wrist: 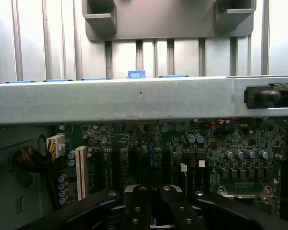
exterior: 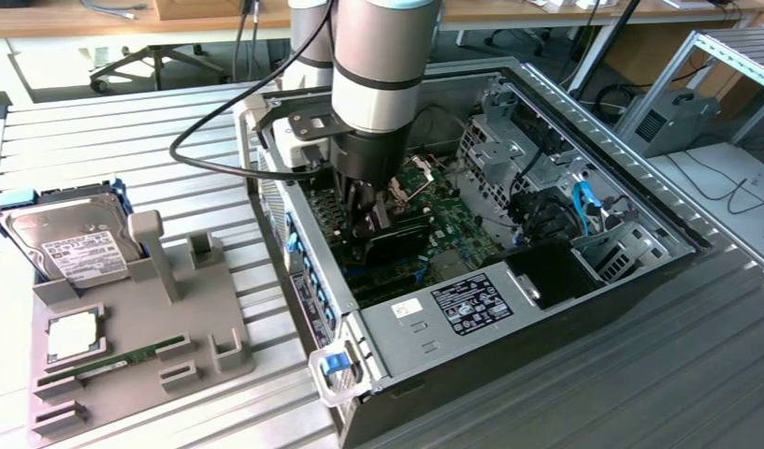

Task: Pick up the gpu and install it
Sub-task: 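Press down on the gpu until it lock into place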

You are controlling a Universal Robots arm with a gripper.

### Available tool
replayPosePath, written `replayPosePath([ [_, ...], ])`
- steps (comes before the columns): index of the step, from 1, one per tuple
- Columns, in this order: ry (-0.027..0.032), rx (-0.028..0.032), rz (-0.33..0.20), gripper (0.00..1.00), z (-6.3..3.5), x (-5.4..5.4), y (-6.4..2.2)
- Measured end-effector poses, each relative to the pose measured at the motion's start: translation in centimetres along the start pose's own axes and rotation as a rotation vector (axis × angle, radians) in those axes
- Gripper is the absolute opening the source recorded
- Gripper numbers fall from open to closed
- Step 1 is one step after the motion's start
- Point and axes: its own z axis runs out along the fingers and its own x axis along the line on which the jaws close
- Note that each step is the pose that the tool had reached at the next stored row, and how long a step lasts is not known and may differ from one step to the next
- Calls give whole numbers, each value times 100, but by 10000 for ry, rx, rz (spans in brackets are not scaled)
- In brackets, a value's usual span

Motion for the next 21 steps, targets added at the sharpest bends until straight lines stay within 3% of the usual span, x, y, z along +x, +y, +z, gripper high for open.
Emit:
replayPosePath([
  [2,-26,17,1,11,-49,-1,-1],
  [4,3,1,0,11,-132,4,1],
  [7,-3,4,2,11,-147,3,-32],
  [10,2,-92,-3,11,-151,0,-279],
  [21,8,-390,-12,11,-154,-10,-789],
])
